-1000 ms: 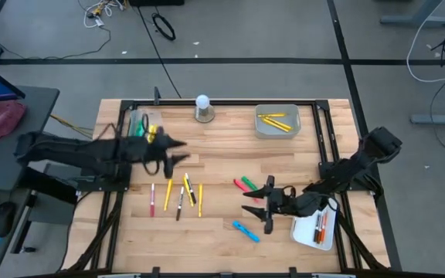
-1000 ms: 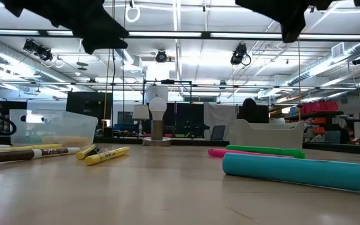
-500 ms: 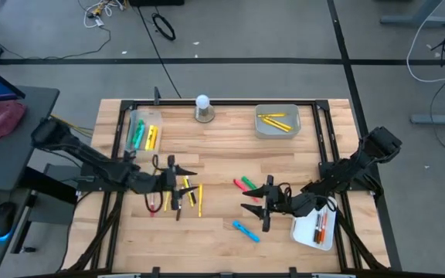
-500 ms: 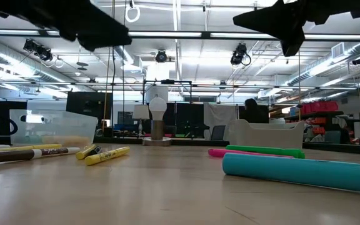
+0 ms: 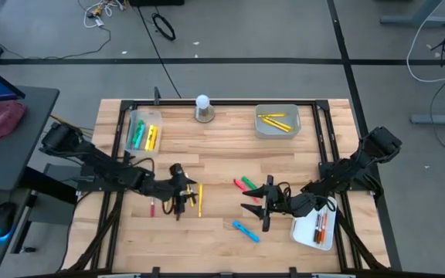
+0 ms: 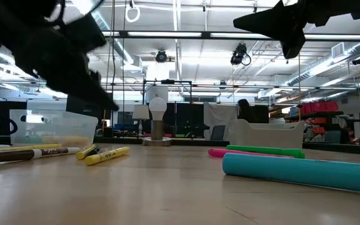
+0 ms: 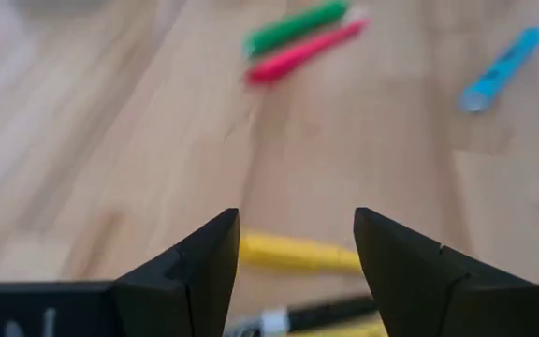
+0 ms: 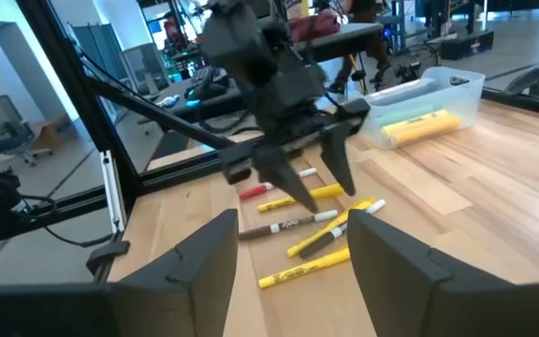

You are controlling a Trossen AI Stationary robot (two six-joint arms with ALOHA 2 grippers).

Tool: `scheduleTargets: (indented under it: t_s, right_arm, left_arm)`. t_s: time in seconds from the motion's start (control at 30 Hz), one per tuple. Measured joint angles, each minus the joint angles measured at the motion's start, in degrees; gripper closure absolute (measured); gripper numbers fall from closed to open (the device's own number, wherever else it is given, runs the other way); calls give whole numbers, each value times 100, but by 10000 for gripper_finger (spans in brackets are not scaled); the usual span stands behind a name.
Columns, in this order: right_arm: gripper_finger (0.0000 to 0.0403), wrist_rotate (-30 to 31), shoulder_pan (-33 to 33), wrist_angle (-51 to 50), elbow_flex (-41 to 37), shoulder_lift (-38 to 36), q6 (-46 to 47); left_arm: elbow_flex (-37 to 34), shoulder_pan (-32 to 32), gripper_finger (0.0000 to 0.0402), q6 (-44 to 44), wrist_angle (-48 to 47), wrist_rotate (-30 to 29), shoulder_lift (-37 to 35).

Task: Pick & Place Markers
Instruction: Put the yellow pen into the gray bin

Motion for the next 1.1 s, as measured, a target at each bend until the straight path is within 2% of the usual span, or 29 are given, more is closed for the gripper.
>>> scheduleTargets:
  t_s: [0.17,0.3,0.57,0.67,0.9,1.1]
  right_arm:
    - [200,0,-12,-30,0,0,29]
    - [200,0,-20,-30,0,0,29]
    - [200,0,-22,-37,0,2,29]
    - [200,0,-22,-44,0,3,29]
    - [200,0,-28,-76,2,4,28]
    - [200,2,-33,-83,4,4,27]
  left_arm:
    - [0,489,184,-1188,-804,156,-2]
    - [0,774,184,-1965,-1058,216,-2]
    - [0,1101,184,-3013,-1188,1075,-4]
    - [0,1133,184,-3318,-1437,1327,-22]
    - [4,1126,184,-3901,-1765,1351,-24]
    - [-3,1124,184,-3544,-1938,1706,-188]
